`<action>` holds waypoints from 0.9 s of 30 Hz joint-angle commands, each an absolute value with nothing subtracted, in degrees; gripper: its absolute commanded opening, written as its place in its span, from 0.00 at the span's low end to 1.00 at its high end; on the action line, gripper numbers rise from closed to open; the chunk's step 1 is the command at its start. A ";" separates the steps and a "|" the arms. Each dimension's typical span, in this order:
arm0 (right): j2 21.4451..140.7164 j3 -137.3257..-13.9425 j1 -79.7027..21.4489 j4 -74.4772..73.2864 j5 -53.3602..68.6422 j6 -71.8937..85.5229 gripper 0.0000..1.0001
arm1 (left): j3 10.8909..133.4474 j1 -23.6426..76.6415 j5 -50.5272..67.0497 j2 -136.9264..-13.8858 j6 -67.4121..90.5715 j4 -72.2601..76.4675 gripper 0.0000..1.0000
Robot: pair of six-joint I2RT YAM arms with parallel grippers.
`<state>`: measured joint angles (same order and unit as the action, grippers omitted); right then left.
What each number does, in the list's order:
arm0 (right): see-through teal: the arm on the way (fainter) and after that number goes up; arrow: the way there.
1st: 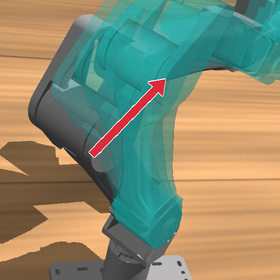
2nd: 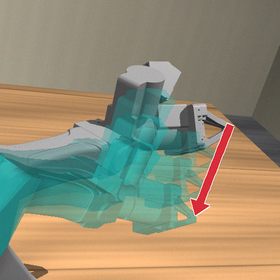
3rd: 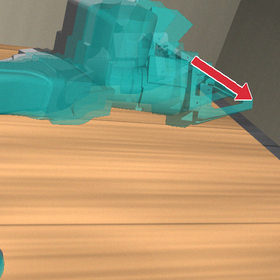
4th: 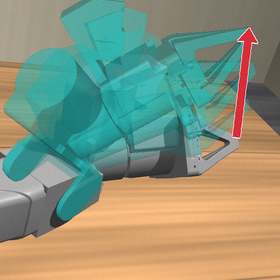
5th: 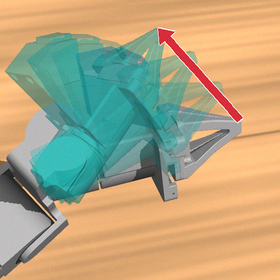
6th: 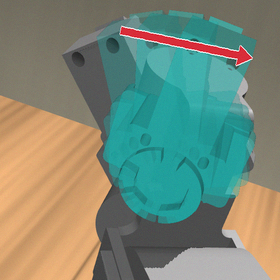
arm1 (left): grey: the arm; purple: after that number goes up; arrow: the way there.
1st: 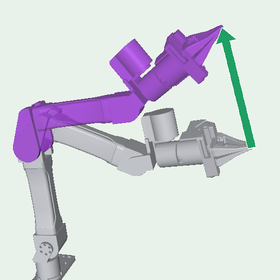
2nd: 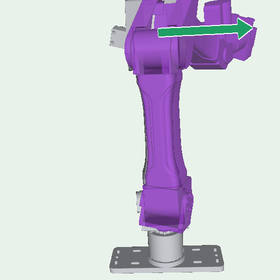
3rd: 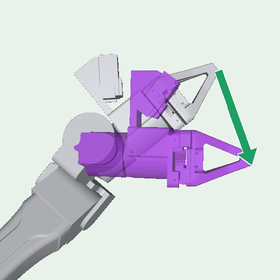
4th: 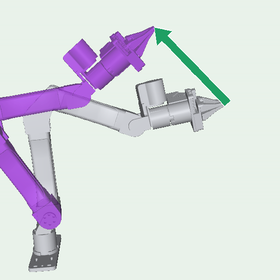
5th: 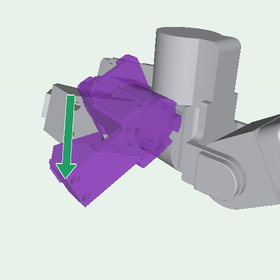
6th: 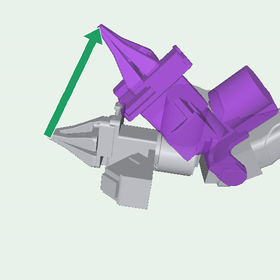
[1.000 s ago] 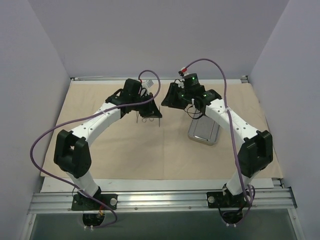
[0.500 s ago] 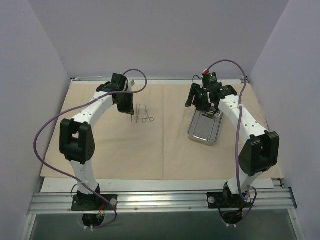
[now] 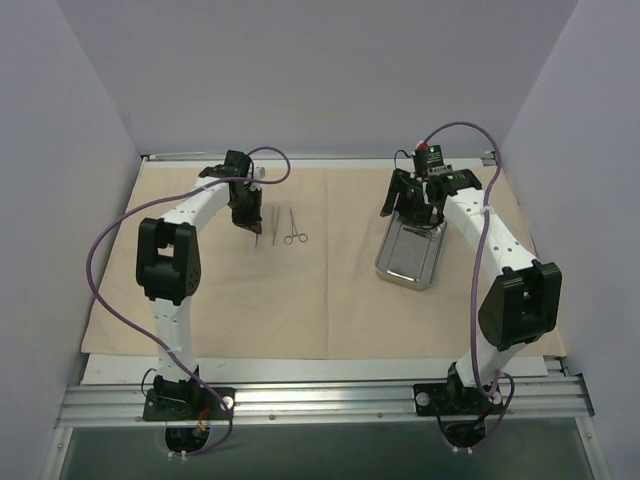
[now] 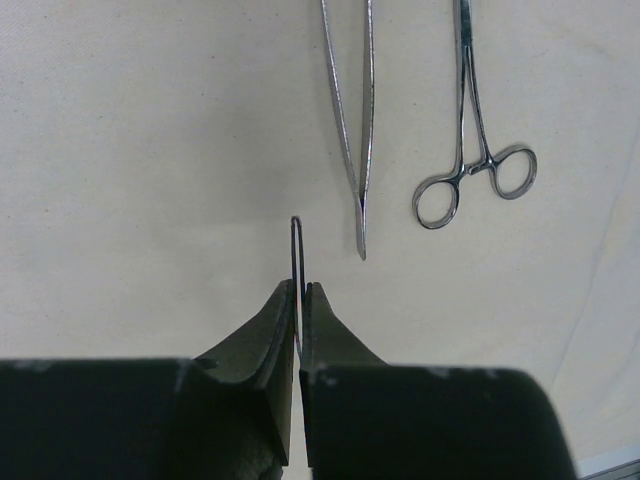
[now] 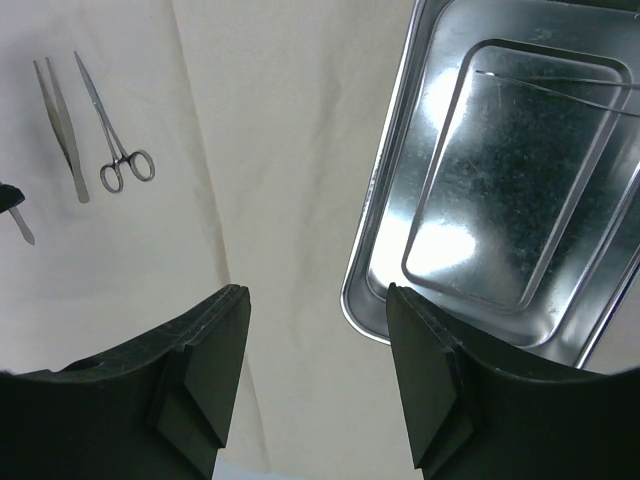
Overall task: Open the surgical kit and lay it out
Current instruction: Place the medical item in the surgical kit.
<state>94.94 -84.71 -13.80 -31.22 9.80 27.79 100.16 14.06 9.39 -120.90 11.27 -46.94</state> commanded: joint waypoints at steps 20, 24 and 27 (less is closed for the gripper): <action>94.22 -82.88 -10.90 -33.05 9.58 26.54 0.57 | 109.95 12.83 11.69 -130.34 9.67 -46.58 0.11; 94.13 -82.18 -10.81 -32.96 10.02 26.72 0.57 | 110.82 12.57 11.69 -131.66 8.88 -46.58 0.15; 94.04 -81.83 -10.81 -32.87 10.11 26.81 0.57 | 111.88 12.57 11.60 -132.53 8.53 -47.02 0.17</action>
<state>94.94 -82.46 -11.22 -31.77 9.85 27.11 108.33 13.02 11.00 -131.87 10.07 -46.96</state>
